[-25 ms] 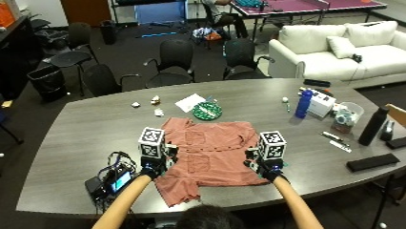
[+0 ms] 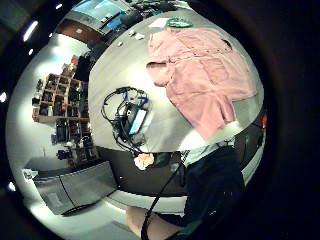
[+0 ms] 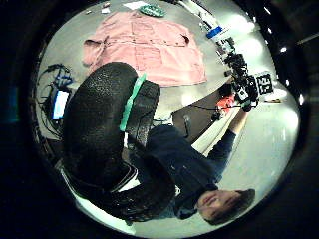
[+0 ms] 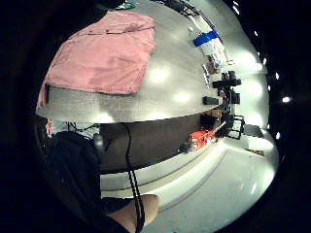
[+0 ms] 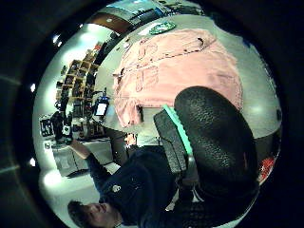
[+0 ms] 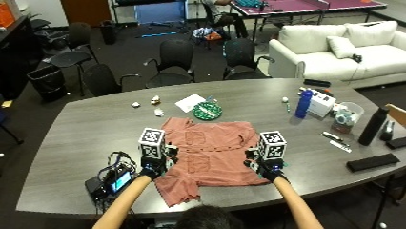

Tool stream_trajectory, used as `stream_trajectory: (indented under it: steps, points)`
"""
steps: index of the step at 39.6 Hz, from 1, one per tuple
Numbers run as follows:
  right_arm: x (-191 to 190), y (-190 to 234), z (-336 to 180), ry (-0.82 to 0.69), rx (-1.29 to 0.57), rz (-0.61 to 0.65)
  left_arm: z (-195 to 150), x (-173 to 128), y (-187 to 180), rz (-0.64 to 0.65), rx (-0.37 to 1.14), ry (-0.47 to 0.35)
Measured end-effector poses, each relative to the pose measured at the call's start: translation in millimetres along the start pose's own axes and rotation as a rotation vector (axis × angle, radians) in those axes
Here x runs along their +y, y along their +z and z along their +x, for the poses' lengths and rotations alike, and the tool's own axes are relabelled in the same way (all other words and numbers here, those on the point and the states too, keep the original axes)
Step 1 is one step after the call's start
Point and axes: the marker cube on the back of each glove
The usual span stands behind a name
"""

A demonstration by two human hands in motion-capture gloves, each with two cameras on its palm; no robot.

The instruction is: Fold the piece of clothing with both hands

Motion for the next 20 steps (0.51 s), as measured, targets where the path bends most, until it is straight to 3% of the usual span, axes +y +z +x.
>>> stream_trajectory:
  steps: [13, 20]
  points:
    - [-9.5, -0.1, 4.7, -0.027, -0.008, -0.02, -10.0, -3.6, 25.7, -0.075, 0.007, 0.024]
    - [-17.9, 2.8, 4.2, -0.094, 0.032, -0.136, -9.2, 7.6, 42.1, -0.201, 0.058, 0.074]
